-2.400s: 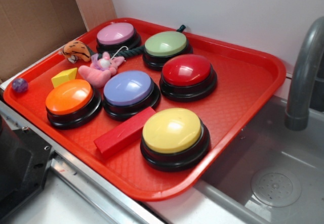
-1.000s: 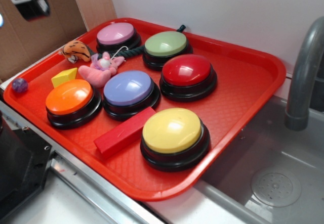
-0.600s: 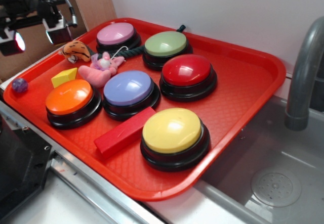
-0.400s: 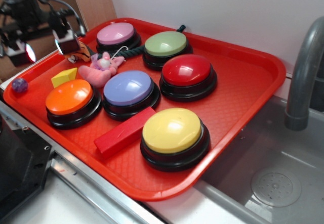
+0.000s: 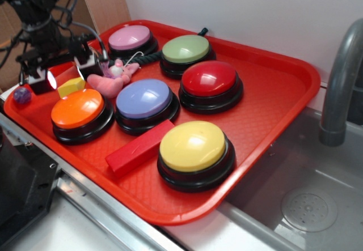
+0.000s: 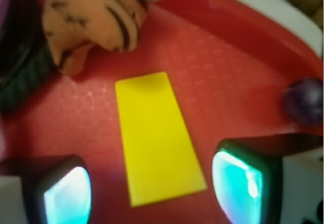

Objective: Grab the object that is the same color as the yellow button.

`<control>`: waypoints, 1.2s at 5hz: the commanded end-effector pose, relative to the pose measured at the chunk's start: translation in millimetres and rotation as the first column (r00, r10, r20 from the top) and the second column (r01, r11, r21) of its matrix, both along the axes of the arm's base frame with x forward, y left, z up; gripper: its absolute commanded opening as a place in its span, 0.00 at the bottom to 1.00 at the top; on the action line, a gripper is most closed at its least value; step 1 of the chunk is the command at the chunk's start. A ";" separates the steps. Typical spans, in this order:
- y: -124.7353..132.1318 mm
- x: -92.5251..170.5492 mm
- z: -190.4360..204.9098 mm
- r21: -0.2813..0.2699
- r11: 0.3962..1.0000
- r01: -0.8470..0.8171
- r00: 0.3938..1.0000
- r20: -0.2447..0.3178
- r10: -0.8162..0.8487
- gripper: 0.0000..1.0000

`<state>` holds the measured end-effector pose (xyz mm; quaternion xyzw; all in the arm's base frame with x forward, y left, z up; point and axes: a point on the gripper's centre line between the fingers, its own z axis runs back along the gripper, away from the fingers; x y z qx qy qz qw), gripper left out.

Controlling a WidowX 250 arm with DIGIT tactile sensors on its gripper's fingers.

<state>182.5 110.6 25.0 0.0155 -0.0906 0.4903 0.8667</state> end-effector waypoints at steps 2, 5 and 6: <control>6.4 -6.2 -5.4 0.005 1.000 0.008 0.999 0.038 -0.008 0.00; -4.6 -1.9 52.7 -0.013 0.941 0.339 0.939 -0.046 -0.340 0.00; -25.3 12.3 93.3 -0.020 0.860 0.510 0.859 -0.044 -0.510 0.00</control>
